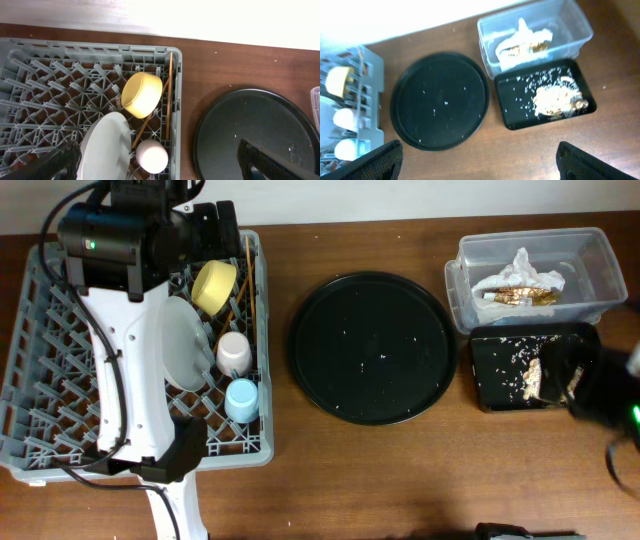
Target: Sort waste into correct bins and load items into the dishwasher rack
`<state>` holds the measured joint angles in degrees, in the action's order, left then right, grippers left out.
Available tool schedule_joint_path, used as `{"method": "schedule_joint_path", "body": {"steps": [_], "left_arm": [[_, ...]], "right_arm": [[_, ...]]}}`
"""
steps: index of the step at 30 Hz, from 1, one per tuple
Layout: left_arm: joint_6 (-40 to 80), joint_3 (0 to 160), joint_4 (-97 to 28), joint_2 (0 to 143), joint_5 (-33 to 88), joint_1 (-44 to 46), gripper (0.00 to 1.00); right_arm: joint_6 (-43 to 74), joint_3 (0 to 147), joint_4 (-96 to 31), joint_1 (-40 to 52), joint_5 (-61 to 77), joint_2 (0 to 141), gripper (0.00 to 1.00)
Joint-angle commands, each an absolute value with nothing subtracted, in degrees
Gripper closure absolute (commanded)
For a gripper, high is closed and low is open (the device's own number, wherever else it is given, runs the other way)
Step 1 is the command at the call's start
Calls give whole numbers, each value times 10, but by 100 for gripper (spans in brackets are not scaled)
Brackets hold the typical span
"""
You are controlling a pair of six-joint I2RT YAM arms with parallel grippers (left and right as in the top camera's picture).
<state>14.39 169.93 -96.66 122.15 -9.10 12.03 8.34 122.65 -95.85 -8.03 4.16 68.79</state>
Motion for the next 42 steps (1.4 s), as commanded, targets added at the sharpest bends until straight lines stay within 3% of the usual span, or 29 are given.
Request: {"method": "schedule_joint_path", "body": {"steps": [1, 8, 12, 14, 16, 19, 22, 26, 31, 42], "left_arm": [[143, 1698, -967, 1224, -99, 118, 1], [143, 1698, -967, 1225, -99, 118, 1], [143, 1698, -967, 1225, -99, 118, 1], [143, 1698, -967, 1225, -99, 118, 1], [143, 1698, -967, 1225, -99, 118, 1], [143, 1698, -967, 1225, -99, 118, 1], [143, 1698, -967, 1224, -99, 118, 1], [143, 1698, -967, 1225, -99, 118, 1], [143, 1698, -967, 1225, -99, 118, 1], [143, 1698, -967, 1225, -99, 118, 1]], "right_arm": [[77, 1228, -958, -79, 43, 638, 2], [110, 1203, -925, -79, 25, 570, 2], [129, 946, -574, -77, 47, 485, 2], [129, 700, -342, -77, 57, 397, 2], [129, 493, -188, -77, 65, 310, 2], [129, 238, -2, -67, 73, 177, 2], [129, 87, 116, -51, 68, 81, 2], [124, 5, 132, -48, 68, 16, 2], [125, 3, -43, -46, 76, 2, 2], [125, 3, -39, -32, 71, 2, 1]]}}
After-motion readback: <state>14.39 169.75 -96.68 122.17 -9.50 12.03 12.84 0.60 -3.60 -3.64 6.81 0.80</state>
